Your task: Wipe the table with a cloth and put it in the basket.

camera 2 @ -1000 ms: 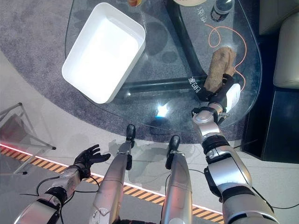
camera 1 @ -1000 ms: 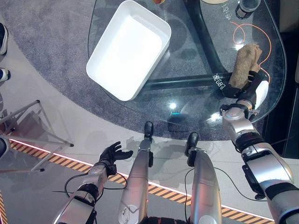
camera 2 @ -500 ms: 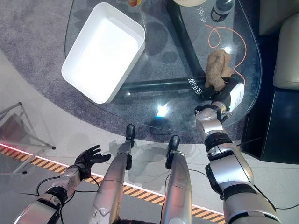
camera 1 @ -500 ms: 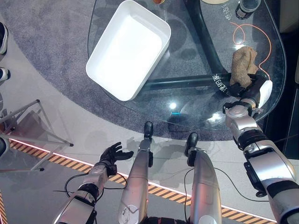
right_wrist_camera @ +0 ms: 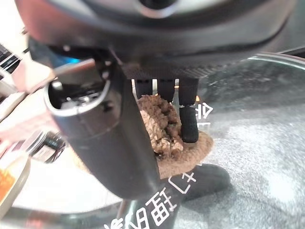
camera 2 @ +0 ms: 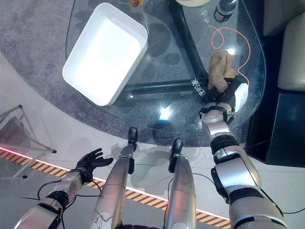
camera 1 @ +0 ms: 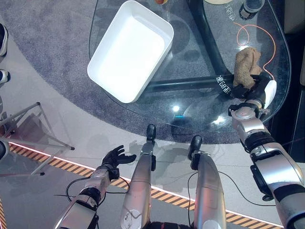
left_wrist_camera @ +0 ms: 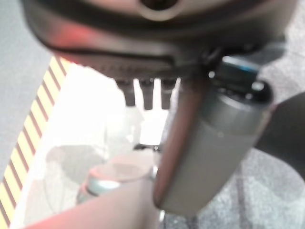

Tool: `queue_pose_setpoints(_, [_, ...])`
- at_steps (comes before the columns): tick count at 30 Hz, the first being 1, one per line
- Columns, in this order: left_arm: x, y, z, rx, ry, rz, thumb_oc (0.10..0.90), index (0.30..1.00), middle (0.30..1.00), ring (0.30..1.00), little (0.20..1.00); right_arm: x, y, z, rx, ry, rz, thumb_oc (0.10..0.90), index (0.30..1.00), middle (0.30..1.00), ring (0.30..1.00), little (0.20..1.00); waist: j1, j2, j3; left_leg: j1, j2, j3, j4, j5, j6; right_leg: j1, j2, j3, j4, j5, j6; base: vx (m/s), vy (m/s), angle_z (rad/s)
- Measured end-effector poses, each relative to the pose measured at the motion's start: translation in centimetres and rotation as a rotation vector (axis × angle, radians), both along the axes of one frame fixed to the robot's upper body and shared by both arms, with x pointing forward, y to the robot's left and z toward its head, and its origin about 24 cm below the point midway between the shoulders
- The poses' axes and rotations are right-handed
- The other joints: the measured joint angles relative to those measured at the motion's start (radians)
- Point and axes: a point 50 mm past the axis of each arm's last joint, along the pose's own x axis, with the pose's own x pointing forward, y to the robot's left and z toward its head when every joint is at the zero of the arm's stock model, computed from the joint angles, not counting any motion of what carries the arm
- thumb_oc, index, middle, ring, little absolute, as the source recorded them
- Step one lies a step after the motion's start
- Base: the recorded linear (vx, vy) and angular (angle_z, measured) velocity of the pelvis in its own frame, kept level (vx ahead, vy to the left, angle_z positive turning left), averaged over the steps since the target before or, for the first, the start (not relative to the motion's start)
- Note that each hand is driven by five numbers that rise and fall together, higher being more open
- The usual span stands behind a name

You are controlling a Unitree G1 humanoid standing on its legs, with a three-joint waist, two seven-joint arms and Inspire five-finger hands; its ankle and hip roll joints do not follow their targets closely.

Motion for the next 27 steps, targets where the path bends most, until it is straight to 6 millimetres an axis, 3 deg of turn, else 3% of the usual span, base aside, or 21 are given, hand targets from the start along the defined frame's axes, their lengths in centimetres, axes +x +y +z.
queue_pose_setpoints(8, [0.1, -0.2, 0.1, -0.004, -0.006, -0.005, 0.8, 0.9, 0.9, 0.9, 0.9, 0.5, 1.5, 1.3, -0.234, 0.09, 0.171, 0.1, 0.3, 0.3, 0.3, 0.2, -0.019, 0.0, 0.0, 0.002, 0.004, 0.0, -0.007, 0.005, -0.009, -0.001, 0.002, -0.004, -0.004, 0.0, -0.001, 0.0, 0.0, 0.0])
queue_pose_setpoints(14, [0.2, -0.2, 0.2, -0.01, -0.001, -0.008, 0.8, 0.9, 0.9, 0.9, 0.9, 0.9, 3.9, 1.4, -0.381, 0.158, 0.338, 0.1, 0.3, 0.3, 0.3, 0.2, -0.017, 0.002, -0.001, 0.017, 0.007, 0.0, -0.021, 0.01, -0.015, 0.006, 0.003, -0.006, 0.0, -0.003, -0.006, 0.0, 0.0, 0.0])
queue_pose_setpoints(23, [0.2, -0.3, 0.1, -0.011, 0.003, -0.01, 0.8, 0.9, 0.9, 0.9, 0.9, 1.2, 5.9, 1.3, -0.466, 0.226, 0.491, 0.1, 0.3, 0.3, 0.3, 0.2, 0.001, 0.006, -0.003, 0.032, 0.01, 0.0, -0.038, 0.016, -0.015, 0.008, 0.003, -0.009, 0.01, -0.009, -0.013, 0.0, 0.0, 0.0])
queue_pose_setpoints(27, [0.2, -0.4, 0.1, -0.013, 0.006, -0.013, 0.8, 0.9, 0.9, 0.9, 0.9, 1.0, 8.2, 0.7, -0.533, 0.281, 0.653, 0.1, 0.3, 0.3, 0.3, 0.2, 0.007, 0.019, -0.004, 0.033, 0.011, 0.0, -0.038, 0.019, -0.02, 0.008, 0.003, -0.01, 0.013, -0.013, -0.014, 0.0, 0.0, 0.0])
